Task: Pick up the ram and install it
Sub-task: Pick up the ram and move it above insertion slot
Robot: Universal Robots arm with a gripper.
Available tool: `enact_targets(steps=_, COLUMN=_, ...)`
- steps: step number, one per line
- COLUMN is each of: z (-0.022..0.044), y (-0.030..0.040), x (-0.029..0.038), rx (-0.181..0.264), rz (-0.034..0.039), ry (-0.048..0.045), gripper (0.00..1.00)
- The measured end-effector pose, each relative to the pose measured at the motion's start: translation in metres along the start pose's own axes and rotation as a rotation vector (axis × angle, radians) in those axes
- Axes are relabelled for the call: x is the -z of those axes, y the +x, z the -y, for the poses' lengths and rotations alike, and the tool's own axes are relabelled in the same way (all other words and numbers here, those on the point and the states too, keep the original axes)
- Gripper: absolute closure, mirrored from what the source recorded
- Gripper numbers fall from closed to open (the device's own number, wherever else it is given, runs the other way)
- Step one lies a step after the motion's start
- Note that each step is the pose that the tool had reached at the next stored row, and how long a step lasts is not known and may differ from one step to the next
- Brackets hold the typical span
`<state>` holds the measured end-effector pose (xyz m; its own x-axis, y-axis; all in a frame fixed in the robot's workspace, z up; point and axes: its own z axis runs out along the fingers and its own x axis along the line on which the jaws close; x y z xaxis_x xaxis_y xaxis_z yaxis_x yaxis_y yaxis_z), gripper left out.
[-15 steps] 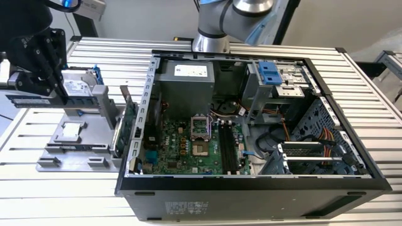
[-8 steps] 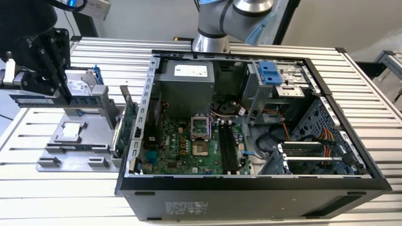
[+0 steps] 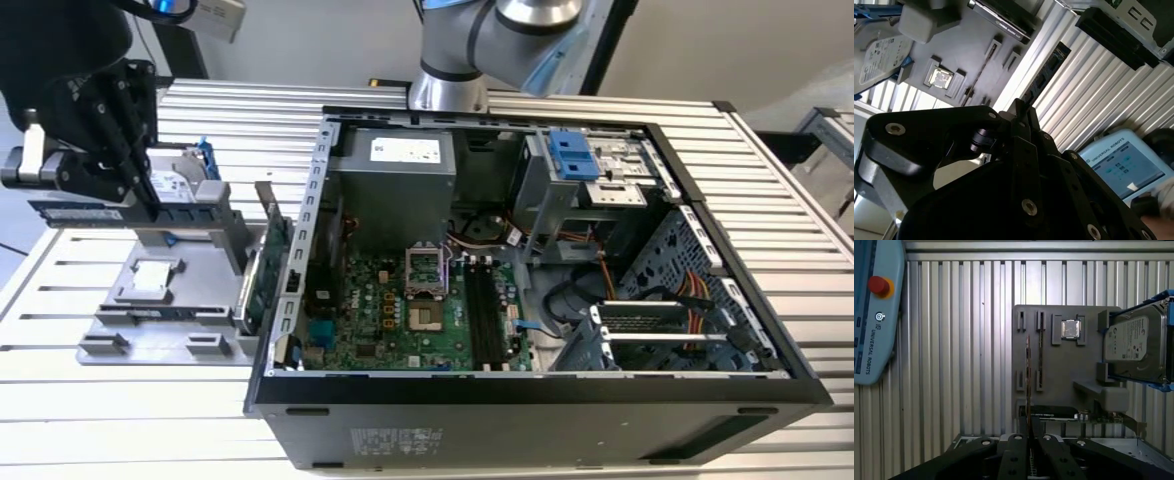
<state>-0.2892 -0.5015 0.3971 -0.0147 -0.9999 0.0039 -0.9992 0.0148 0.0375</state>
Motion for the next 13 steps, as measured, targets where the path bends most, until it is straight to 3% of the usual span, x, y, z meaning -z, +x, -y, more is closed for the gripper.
enact_targets(steps=13, z=0.0098, y=-0.0001, x=0.0016, rx=0.0, rz=0.0, ry=0.0, gripper=1.0)
